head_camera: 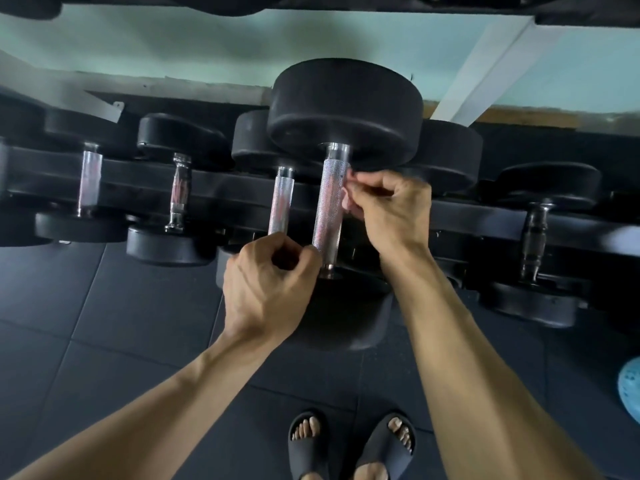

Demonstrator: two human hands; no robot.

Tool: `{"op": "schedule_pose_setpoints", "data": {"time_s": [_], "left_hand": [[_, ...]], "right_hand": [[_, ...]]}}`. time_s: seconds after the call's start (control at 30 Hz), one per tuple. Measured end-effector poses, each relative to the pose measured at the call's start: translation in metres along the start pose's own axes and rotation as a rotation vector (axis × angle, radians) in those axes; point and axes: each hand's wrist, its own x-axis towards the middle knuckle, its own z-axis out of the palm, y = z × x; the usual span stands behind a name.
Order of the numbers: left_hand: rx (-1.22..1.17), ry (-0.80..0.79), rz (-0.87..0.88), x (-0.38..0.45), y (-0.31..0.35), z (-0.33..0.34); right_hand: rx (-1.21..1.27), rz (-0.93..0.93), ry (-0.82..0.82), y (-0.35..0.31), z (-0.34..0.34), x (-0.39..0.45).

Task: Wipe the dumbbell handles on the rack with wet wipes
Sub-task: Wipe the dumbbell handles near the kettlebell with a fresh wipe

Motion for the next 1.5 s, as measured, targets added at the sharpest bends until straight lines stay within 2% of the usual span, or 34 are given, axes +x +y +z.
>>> {"op": "schedule_pose_setpoints", "data": {"time_s": [0.07, 0.2, 0.27, 0.4, 0.47, 0.57, 0.63, 0.83, 0.9, 0.97, 1.03, 1.2, 1.27, 1.33, 1.37, 1.5], "left_hand": [[-0.015, -0.008, 0.011, -0.001, 0.001, -0.001], [-0.041, -0.042, 0.067, -0.003, -0.001, -0.005], [-0.042, -0.051, 0.132, -0.005, -0.004, -0.006], [0.034, -0.008, 0.262, -0.013, -0.013, -0.004], [0.091, 0.040, 0.233, -0.023, -0.015, 0.001], [0.111, 0.120, 0.176, -0.033, -0.015, 0.007], [0.110, 0.146, 0.184, -0.034, -0.015, 0.009], [0.109, 0.172, 0.194, -0.033, -0.016, 0.011], [0.117, 0.172, 0.195, -0.032, -0.017, 0.012], [0.118, 0.185, 0.201, -0.031, -0.017, 0.012], [0.130, 0.194, 0.206, -0.031, -0.017, 0.013], [0.151, 0.199, 0.216, -0.031, -0.018, 0.014], [0.163, 0.200, 0.221, -0.031, -0.019, 0.014], [0.168, 0.206, 0.229, -0.030, -0.020, 0.013], [0.171, 0.207, 0.227, -0.030, -0.020, 0.013], [0.171, 0.208, 0.229, -0.030, -0.020, 0.013]], "right_hand": [[-0.016, 0.015, -0.026, 0.002, -0.001, -0.004], [-0.366, 0.123, -0.256, 0.008, -0.021, -0.043], [-0.360, 0.166, -0.264, 0.007, -0.021, -0.040], [-0.126, 0.153, -0.107, 0.005, -0.012, -0.020], [-0.172, 0.138, -0.160, 0.010, -0.015, -0.026], [-0.390, 0.135, -0.323, 0.014, -0.029, -0.038], [-0.477, 0.139, -0.367, 0.011, -0.033, -0.035], [-0.110, 0.169, -0.184, 0.011, -0.015, -0.015], [-0.175, 0.171, -0.228, 0.017, -0.021, -0.017], [-0.304, 0.155, -0.362, 0.022, -0.032, -0.025], [-0.287, 0.159, -0.421, 0.022, -0.035, -0.024], [0.123, 0.210, -0.215, 0.010, -0.013, 0.005], [0.075, 0.228, -0.278, 0.017, -0.021, -0.003], [-0.143, 0.217, -0.378, 0.022, -0.030, -0.016], [-0.176, 0.219, -0.370, 0.022, -0.029, -0.016], [0.207, 0.187, -0.130, 0.003, -0.006, 0.013]]}}
